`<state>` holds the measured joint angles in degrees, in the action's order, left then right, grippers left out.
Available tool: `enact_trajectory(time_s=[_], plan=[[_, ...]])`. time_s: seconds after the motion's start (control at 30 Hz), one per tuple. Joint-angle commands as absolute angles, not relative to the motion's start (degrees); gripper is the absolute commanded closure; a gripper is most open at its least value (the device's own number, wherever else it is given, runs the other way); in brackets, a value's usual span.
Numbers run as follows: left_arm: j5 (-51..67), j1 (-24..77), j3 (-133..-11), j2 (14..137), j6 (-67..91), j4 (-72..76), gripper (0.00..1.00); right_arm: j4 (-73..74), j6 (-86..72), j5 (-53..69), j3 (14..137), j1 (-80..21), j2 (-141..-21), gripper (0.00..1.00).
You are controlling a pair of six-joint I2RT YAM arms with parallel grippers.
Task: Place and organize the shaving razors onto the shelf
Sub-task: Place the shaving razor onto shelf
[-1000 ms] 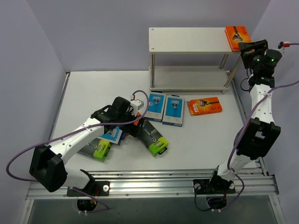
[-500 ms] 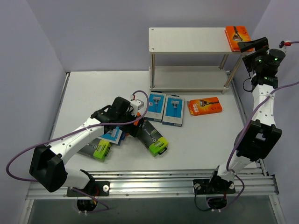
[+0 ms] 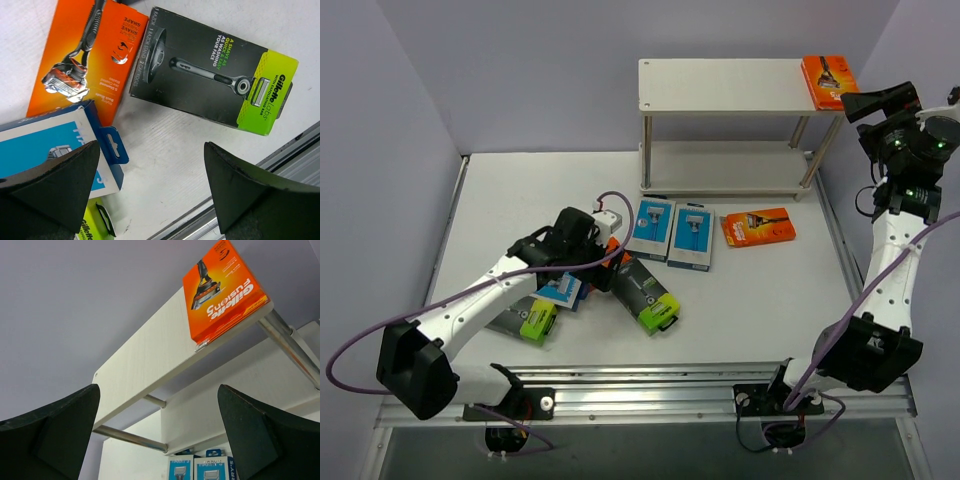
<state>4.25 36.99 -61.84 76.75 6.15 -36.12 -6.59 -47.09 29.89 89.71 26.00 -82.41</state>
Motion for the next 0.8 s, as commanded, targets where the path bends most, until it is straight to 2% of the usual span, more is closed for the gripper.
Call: enact_trajectory(time_s=[0.0,0.13,0.3,0.63,0.73,0.77], plan=[[0.5,36.6,-63.7,73.1,6.0,-35.7,0.06,-4.8,-43.0,30.2,88.1,26.1,-77.3,0.00],[-3.6,36.6,-63.3,71.1,7.2,-35.3,0.06,-2.1,-39.6,26.2,86.9,25.6,-73.0,0.00],[-7.6,36.3,-62.6,69.3,9.0,-34.7,0.06,-1.5,-35.6,28.3,82.9,22.1,-69.4,0.02],[-9.8,32.1,-61.7,69.8,11.6,-33.7,0.06,5.9,-23.0,22.9,70.2,3.1,-63.5,0.03],[-9.4,31.6,-61.7,69.8,10.4,-33.8,0.06,8.3,-19.5,18.3,66.3,-3.6,-62.6,0.04],[-9.4,31.6,-61.5,69.5,10.0,-33.6,0.06,9.0,-19.3,17.4,64.2,-4.7,-62.4,0.08]])
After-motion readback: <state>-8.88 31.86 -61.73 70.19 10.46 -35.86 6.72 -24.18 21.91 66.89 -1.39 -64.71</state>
